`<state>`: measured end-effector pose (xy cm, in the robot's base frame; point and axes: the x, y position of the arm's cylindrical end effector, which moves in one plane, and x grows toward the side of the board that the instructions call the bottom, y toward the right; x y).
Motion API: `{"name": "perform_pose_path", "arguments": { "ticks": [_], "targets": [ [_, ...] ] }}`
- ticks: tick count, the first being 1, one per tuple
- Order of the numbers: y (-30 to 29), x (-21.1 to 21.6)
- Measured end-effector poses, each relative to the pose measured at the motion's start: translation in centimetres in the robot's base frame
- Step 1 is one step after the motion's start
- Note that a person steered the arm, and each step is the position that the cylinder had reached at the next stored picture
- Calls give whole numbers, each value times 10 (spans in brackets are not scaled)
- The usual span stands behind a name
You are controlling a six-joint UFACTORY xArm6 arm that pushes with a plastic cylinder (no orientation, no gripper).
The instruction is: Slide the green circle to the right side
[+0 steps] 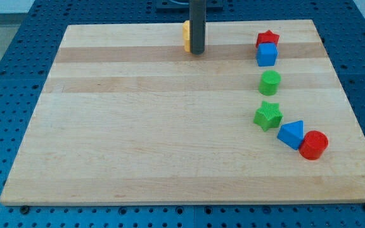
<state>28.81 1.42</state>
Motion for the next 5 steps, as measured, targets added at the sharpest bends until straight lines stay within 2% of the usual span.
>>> {"name": "perform_pose_path", "arguments": {
  "ticks": [1, 5],
  "targets": [
    [1, 6],
    [5, 77]
  ]
}}
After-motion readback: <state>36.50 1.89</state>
